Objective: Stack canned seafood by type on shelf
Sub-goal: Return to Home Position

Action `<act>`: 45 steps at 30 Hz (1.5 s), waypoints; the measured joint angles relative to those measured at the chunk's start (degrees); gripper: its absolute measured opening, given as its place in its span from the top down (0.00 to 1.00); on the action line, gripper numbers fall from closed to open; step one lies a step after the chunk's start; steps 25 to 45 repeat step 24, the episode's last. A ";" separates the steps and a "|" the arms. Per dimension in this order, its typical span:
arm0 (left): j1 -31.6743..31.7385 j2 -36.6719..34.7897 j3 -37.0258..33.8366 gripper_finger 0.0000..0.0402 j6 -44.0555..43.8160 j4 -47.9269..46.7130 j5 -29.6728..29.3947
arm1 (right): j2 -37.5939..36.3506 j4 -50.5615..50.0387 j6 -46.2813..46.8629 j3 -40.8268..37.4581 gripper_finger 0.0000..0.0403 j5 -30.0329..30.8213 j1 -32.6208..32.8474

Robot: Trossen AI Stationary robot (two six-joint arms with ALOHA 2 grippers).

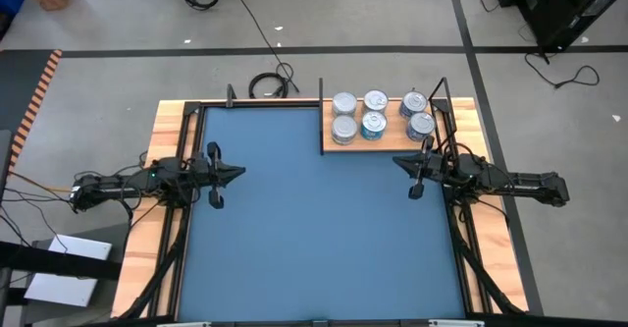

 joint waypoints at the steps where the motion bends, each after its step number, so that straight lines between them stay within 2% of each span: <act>1: 0.00 0.00 0.00 0.99 0.00 0.01 0.00 | 0.00 0.00 0.00 -0.02 0.93 0.00 0.00; 45: 0.00 0.00 -0.02 0.99 0.00 0.02 0.01 | 0.00 0.00 0.01 -0.01 0.94 0.00 0.00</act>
